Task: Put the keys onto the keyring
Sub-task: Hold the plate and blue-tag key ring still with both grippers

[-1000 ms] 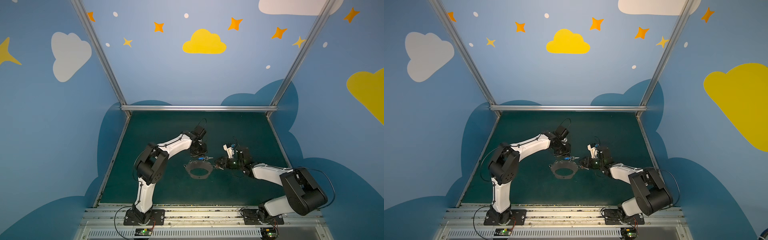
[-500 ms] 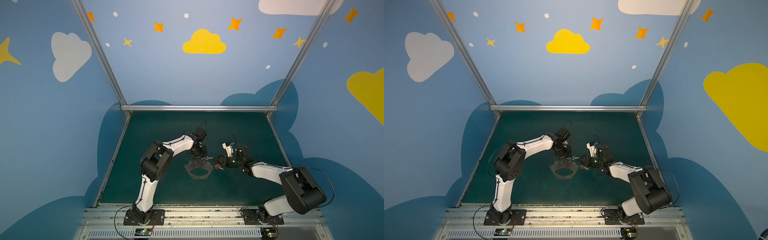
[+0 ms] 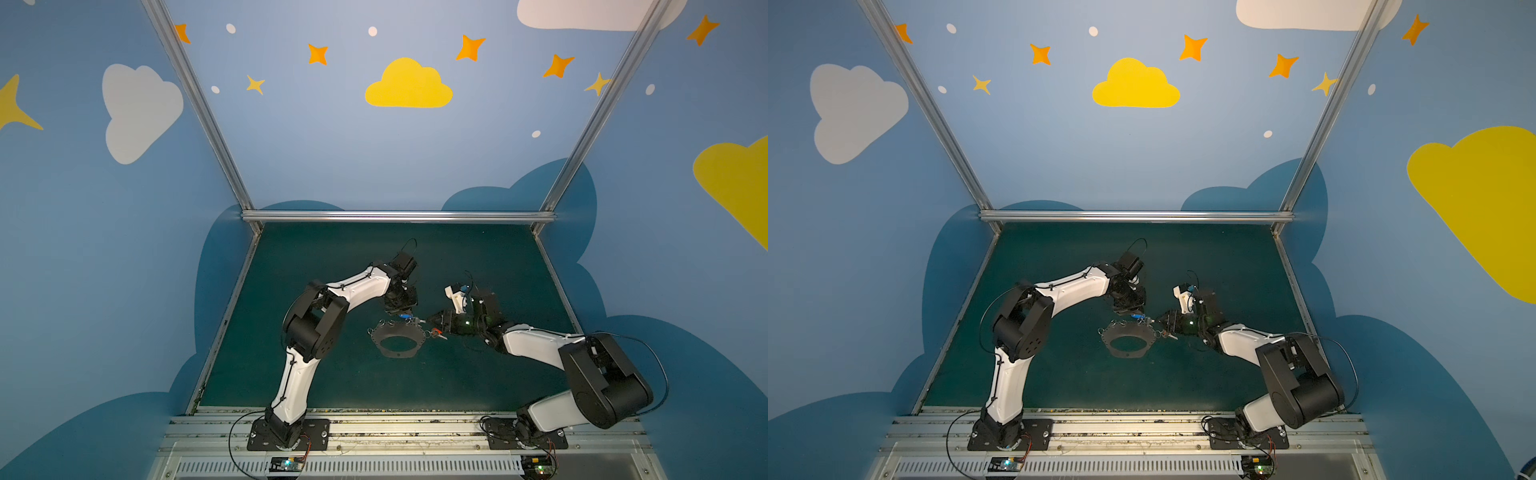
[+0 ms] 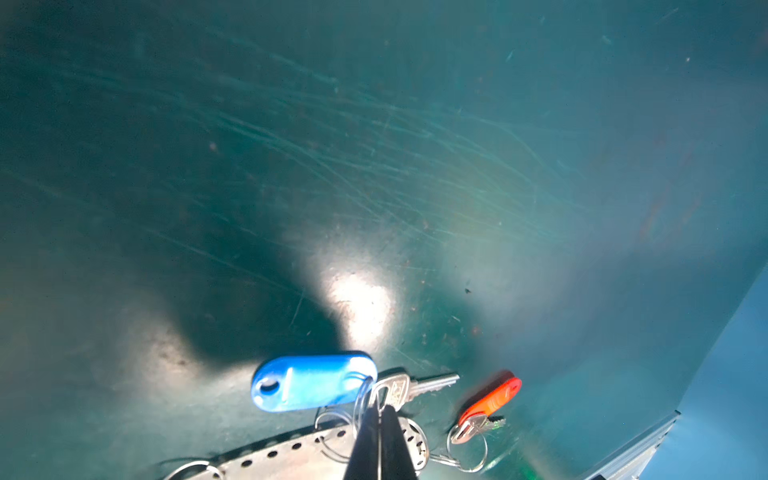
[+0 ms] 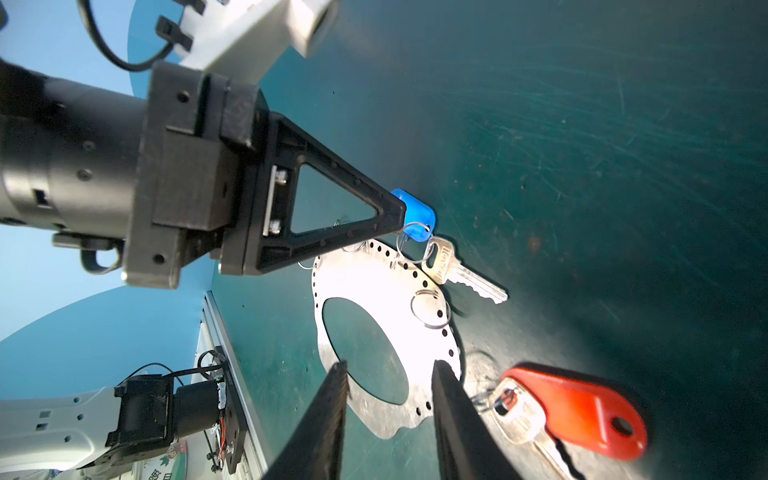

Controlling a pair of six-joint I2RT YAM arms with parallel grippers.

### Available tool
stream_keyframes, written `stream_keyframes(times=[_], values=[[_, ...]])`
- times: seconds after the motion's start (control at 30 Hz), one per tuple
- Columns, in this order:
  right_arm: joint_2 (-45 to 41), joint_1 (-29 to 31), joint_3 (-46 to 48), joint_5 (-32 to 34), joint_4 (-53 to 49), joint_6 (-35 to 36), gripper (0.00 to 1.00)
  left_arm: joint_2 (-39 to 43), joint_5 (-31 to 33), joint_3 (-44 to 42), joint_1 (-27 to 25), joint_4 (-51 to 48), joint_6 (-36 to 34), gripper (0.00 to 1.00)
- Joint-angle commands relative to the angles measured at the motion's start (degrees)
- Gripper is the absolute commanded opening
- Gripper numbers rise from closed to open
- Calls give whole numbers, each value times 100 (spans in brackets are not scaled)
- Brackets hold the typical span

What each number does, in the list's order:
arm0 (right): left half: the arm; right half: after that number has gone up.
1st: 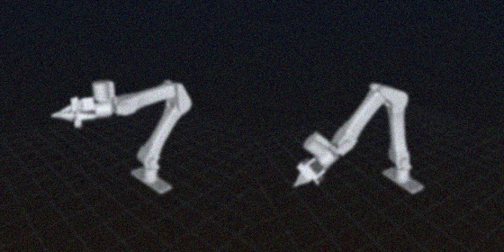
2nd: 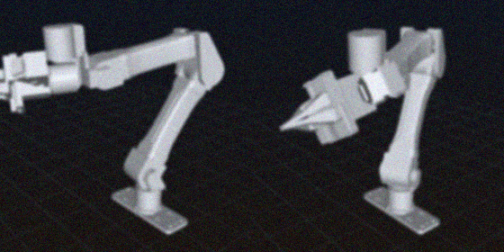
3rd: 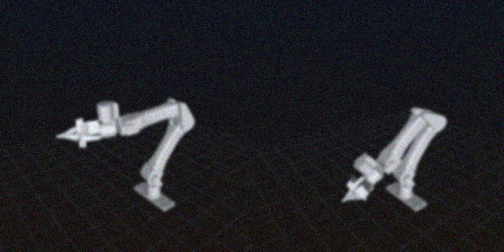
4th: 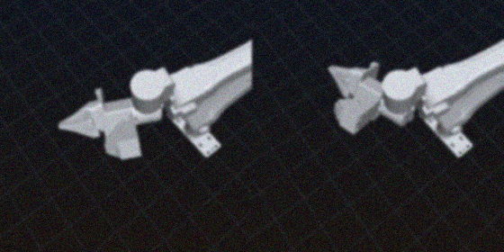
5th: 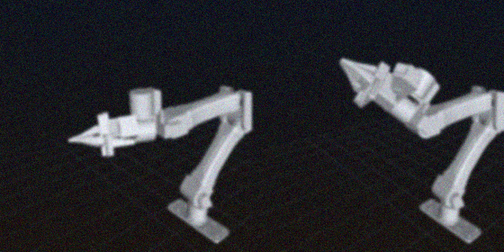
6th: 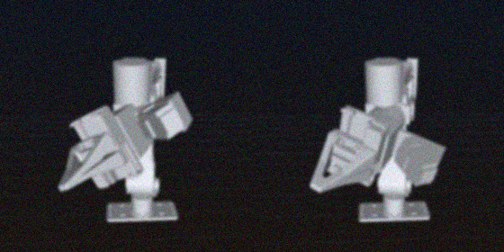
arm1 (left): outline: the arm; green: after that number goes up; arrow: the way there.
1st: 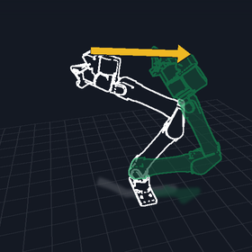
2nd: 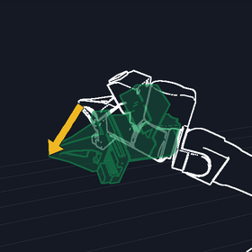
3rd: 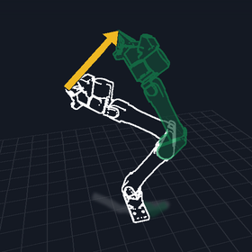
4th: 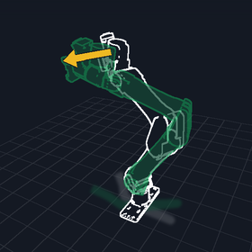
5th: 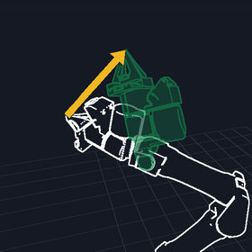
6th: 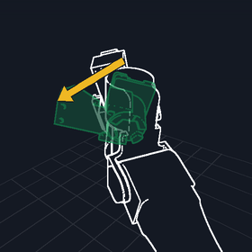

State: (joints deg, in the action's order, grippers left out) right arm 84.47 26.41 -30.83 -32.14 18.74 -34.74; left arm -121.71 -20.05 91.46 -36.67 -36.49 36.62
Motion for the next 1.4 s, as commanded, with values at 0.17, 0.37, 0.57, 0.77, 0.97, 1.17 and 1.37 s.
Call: stream_keyframes(times=[0.17,0.37,0.57,0.77,0.97,1.17,1.37], values=[[-120,39,60,39,2,48,37,-167,245,203,-65,-476,-146,32],[-132,22,64,85,4,52,37,-297,136,291,-123,-498,-136,29],[-202,14,94,94,-23,75,37,-416,190,396,-121,-561,-157,20],[-211,20,109,93,-4,71,37,-483,248,523,-81,-599,-165,19],[-215,21,145,103,12,56,37,-582,236,661,-84,-683,-212,9],[-194,37,165,77,48,55,37,-514,231,657,-80,-675,-209,4],[-266,52,177,102,19,71,37,-163,256,516,-67,-577,-112,4]])
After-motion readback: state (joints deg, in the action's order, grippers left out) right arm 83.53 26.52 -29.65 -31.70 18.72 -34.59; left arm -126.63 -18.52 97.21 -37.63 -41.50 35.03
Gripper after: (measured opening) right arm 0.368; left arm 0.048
